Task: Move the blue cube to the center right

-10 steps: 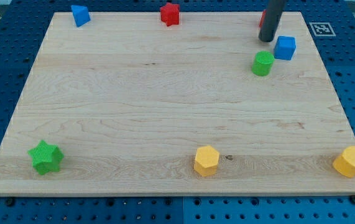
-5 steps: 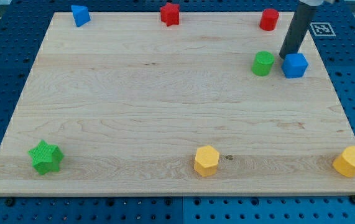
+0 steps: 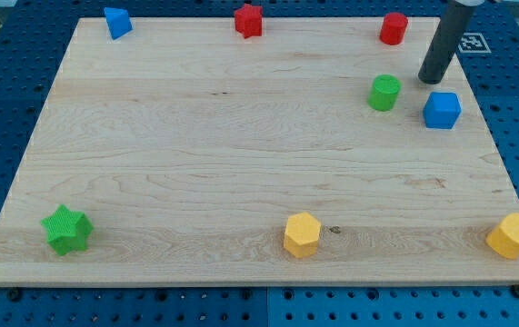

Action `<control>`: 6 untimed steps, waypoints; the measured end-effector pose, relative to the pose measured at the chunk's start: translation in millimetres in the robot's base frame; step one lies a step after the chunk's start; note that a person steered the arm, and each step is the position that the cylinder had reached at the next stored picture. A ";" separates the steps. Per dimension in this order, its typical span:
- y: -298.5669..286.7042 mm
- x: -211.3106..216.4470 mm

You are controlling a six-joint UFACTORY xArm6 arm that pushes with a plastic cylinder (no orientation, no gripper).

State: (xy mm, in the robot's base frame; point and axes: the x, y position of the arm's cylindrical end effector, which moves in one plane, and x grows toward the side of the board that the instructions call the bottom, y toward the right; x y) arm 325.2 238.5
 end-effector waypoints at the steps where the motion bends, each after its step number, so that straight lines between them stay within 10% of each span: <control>1: -34.2 -27.6; 6: -127.7 -93.8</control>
